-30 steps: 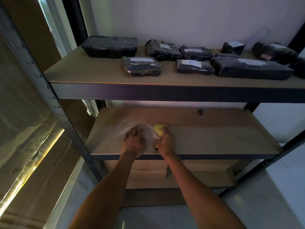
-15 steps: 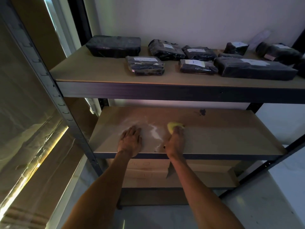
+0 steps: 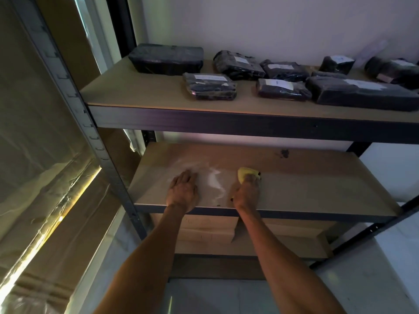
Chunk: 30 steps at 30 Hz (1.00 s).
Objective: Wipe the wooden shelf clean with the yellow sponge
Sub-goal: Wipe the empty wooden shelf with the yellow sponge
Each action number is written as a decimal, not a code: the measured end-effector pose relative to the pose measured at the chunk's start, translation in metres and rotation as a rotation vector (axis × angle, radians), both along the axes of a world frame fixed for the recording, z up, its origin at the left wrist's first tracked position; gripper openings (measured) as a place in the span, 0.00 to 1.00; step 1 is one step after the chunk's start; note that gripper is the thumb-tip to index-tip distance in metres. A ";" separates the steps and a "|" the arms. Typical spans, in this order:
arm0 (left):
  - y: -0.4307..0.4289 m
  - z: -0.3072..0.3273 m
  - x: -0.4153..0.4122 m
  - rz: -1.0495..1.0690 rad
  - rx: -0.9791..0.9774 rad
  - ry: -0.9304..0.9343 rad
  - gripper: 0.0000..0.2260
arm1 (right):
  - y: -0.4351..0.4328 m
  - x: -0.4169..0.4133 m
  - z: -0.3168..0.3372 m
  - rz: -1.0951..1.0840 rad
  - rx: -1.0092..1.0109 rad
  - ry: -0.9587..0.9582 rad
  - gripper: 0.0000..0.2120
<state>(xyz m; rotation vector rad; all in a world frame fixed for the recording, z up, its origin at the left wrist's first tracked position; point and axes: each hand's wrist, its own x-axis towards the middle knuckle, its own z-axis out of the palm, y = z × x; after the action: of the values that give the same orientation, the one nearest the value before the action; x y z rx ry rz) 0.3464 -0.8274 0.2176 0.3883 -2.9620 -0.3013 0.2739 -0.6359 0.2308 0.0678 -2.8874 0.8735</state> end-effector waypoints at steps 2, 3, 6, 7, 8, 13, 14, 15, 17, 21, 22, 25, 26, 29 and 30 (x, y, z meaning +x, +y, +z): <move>0.001 0.000 -0.001 0.008 0.000 0.016 0.23 | -0.014 0.004 -0.003 0.099 0.005 0.013 0.22; 0.001 0.000 -0.002 0.008 0.007 0.026 0.23 | -0.024 0.007 -0.003 0.172 -0.010 0.005 0.21; 0.000 -0.001 0.001 -0.009 0.019 0.047 0.23 | -0.040 0.008 0.000 0.293 -0.087 -0.040 0.18; -0.001 -0.001 0.001 -0.013 0.023 0.053 0.23 | -0.037 0.007 0.006 0.308 -0.144 -0.069 0.20; -0.001 -0.001 0.001 -0.015 0.031 0.056 0.22 | -0.029 0.005 0.011 0.311 -0.195 -0.088 0.24; 0.005 -0.001 -0.003 0.004 0.063 0.080 0.22 | 0.028 -0.020 0.013 0.178 -0.034 0.142 0.26; 0.009 -0.001 -0.005 0.006 0.095 0.098 0.23 | 0.036 -0.024 0.007 0.174 0.042 0.124 0.28; 0.015 0.000 -0.010 0.005 0.129 0.114 0.23 | 0.042 -0.025 0.002 0.185 0.112 0.103 0.29; 0.034 0.005 -0.019 -0.008 0.175 0.116 0.24 | 0.045 -0.025 -0.009 0.202 0.210 0.084 0.31; 0.088 0.029 -0.033 -0.051 0.343 0.143 0.23 | 0.039 -0.024 -0.009 0.207 0.291 0.086 0.28; 0.099 0.034 -0.035 -0.047 0.362 0.151 0.24 | 0.040 -0.025 -0.009 0.215 0.296 0.084 0.27; 0.114 0.030 -0.039 -0.029 0.389 0.118 0.26 | 0.043 -0.025 -0.010 0.222 0.302 0.080 0.25; 0.115 0.026 -0.040 -0.024 0.374 0.090 0.25 | 0.043 -0.025 -0.010 0.220 0.298 0.084 0.26; 0.116 0.016 -0.043 -0.011 0.383 0.080 0.22 | 0.041 -0.023 -0.008 0.216 0.285 0.087 0.30; 0.116 0.015 -0.044 -0.009 0.395 0.088 0.22 | 0.041 -0.023 -0.008 0.217 0.285 0.083 0.30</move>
<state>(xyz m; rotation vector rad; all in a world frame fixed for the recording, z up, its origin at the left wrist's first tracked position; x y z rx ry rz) 0.3024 -0.7113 0.2326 0.3921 -2.8086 -0.8861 0.2511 -0.5945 0.2229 0.4400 -2.9401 0.4666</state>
